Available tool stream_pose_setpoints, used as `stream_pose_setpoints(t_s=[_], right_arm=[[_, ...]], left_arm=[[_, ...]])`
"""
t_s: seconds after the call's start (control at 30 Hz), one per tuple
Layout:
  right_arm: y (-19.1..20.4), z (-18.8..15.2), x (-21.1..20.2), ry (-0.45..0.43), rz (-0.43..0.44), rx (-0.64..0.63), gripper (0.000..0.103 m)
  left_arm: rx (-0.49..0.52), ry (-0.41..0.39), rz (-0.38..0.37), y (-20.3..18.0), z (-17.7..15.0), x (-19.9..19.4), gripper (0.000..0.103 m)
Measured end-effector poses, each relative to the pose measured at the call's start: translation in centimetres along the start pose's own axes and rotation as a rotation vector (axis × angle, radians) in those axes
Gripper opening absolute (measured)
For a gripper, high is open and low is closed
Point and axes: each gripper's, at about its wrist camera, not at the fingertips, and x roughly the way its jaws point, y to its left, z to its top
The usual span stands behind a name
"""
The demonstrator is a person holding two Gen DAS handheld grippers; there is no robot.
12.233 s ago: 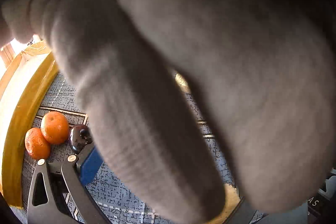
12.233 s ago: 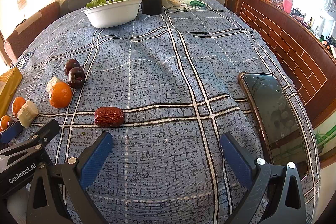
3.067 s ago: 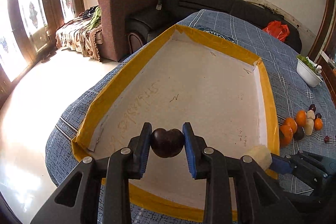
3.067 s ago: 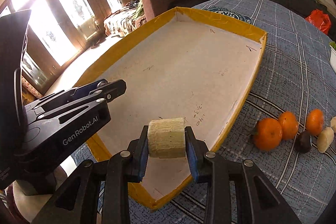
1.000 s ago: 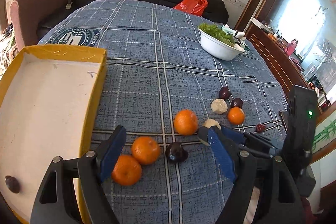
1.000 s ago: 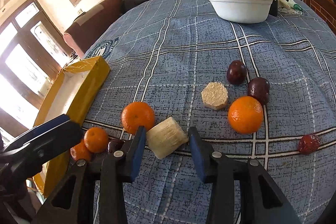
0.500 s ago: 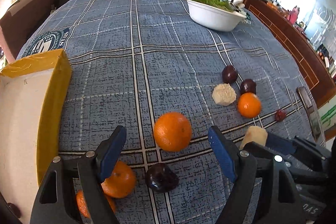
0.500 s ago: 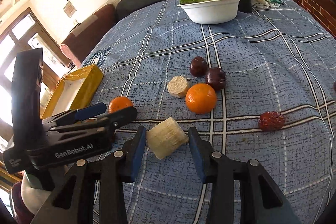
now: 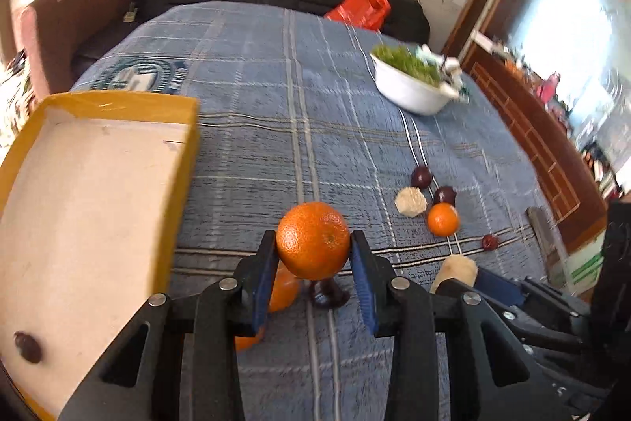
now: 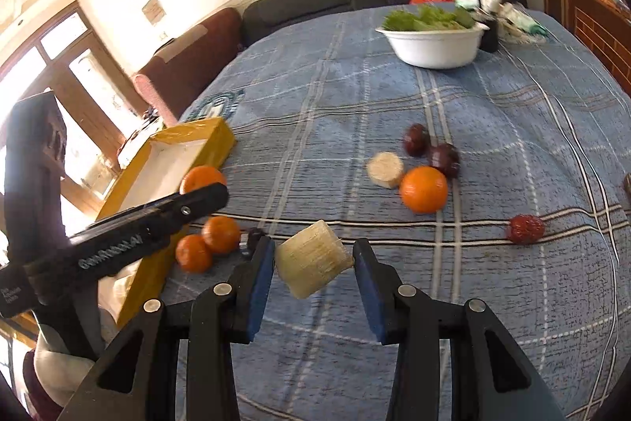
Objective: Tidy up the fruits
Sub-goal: 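Grasp a second sugarcane chunk with the right tool while the left tool grasps a mandarin orange, then carry both into the tray, opening the left tool then the right tool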
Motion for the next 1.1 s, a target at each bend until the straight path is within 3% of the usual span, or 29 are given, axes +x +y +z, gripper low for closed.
stream_pose_setpoints(t_s=[0.2,0.33,0.47,0.7,0.83,0.97,1.1], right_arm=[[6.6,0.1,0.7,0.019,0.094,-0.103,0.045],[11.5,-0.3,2.5,0.058,0.145,-0.182,0.046],[16.3,-0.9,4.8,0.099,0.171,-0.271,0.046],[20.7,-2.2,9.5,0.181,0.143,-0.362,0.046],[21.3,-2.5,11.1,0.202,0.118,-0.38,0.046],[21.5,-2.4,11.8,0.199,0.095,-0.387,0.048],[21.4,-2.0,11.2,0.18,0.101,-0.378,0.057]], left_arm=[[-0.154,-0.096,0.095,7.5,-1.2,-6.0,0.035],[-0.258,-0.118,0.181,13.3,-2.3,-7.7,0.036],[-0.33,-0.127,0.22,17.4,-2.9,-8.2,0.036],[-0.386,-0.11,0.185,20.6,-3.6,-7.4,0.039],[-0.415,-0.126,0.158,21.5,-4.1,-8.2,0.059],[-0.439,-0.133,0.135,21.7,-4.5,-8.7,0.069],[-0.466,-0.142,0.107,21.8,-5.0,-9.3,0.07]])
